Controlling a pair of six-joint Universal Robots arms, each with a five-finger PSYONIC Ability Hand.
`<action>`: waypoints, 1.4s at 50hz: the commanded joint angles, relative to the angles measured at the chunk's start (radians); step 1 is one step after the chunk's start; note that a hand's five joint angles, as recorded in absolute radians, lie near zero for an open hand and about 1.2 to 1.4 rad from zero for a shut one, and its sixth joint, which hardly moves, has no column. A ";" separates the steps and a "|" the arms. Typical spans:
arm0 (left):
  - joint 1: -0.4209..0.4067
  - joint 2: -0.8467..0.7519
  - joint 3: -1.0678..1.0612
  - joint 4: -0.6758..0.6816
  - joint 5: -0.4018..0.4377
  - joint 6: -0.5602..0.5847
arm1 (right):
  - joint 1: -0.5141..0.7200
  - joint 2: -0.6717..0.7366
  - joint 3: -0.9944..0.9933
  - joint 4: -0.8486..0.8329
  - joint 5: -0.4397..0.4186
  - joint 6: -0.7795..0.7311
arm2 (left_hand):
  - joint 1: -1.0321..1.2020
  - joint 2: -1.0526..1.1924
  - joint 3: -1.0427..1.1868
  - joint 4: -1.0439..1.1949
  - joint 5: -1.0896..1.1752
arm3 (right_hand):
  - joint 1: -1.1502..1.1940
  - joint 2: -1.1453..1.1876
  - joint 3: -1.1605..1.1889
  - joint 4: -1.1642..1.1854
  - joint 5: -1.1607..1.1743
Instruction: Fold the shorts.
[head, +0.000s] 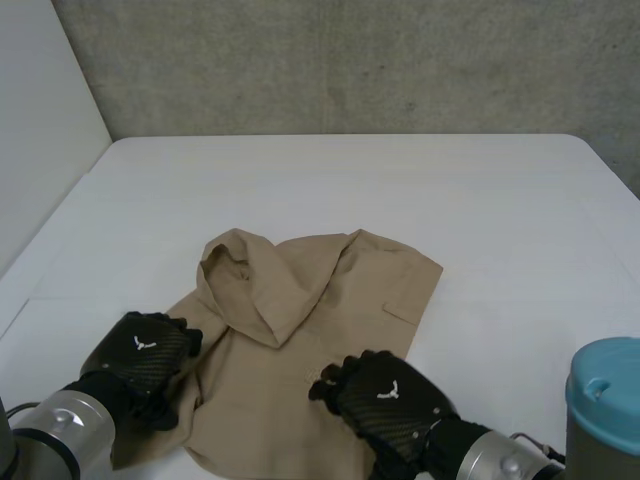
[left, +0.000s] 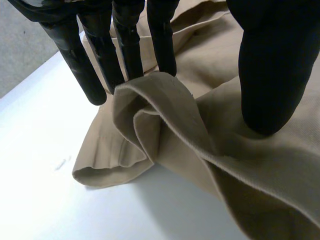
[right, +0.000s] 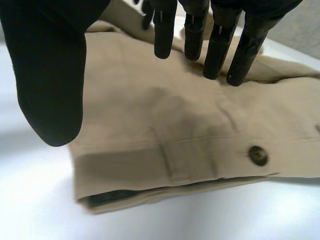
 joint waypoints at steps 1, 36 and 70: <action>0.001 -0.025 0.004 0.023 -0.027 0.006 | 0.033 0.072 0.011 -0.064 0.002 -0.002 | 0.087 0.094 0.092 0.090 0.087 | 0.121 0.092 0.056 0.072 0.072; 0.024 0.095 0.073 0.090 -0.044 -0.025 | 0.017 0.137 -0.058 -0.248 0.186 -0.137 | -0.121 -0.114 -0.116 -0.119 -0.122 | 1.097 1.069 1.032 1.049 1.048; -0.024 -0.038 0.005 0.104 -0.127 -0.158 | -0.054 0.095 -0.044 -0.222 0.281 -0.151 | 0.049 0.056 0.054 0.051 0.048 | 1.097 1.069 1.032 1.049 1.048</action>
